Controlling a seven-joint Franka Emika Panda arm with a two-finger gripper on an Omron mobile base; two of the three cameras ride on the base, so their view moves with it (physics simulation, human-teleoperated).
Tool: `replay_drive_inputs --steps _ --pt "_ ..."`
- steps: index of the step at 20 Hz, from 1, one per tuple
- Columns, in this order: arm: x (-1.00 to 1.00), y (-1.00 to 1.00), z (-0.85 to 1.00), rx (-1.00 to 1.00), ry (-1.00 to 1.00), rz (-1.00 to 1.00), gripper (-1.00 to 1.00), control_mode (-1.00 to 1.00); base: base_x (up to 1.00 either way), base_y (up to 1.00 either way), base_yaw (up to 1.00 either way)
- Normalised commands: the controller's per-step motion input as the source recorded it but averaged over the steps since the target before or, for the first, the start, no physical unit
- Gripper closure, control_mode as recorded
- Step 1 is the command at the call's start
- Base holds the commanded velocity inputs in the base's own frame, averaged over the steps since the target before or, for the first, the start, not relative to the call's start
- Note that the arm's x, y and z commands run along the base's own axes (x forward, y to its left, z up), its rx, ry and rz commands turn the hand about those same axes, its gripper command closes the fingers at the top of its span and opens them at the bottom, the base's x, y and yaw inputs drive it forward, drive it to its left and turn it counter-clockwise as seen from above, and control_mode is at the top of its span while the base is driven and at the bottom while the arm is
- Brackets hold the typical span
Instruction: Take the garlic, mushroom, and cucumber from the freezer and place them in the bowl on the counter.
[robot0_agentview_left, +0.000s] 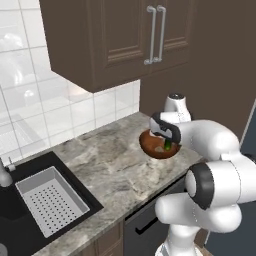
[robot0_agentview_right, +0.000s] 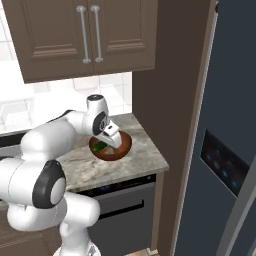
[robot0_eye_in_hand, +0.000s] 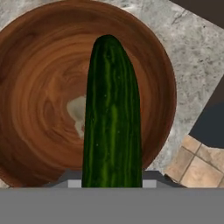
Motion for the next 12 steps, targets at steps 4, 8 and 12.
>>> replay_drive_inputs --steps 4,8,12 --pt "0.35 0.00 -0.24 0.00 0.00 0.00 1.00 -1.00 0.00 0.00 0.00" --pt "0.24 0.00 -0.24 0.00 0.01 0.00 1.00 -1.00 0.00 0.00 0.00" --pt "0.26 0.00 -0.24 0.00 0.03 0.00 1.00 -1.00 0.00 0.00 0.00"
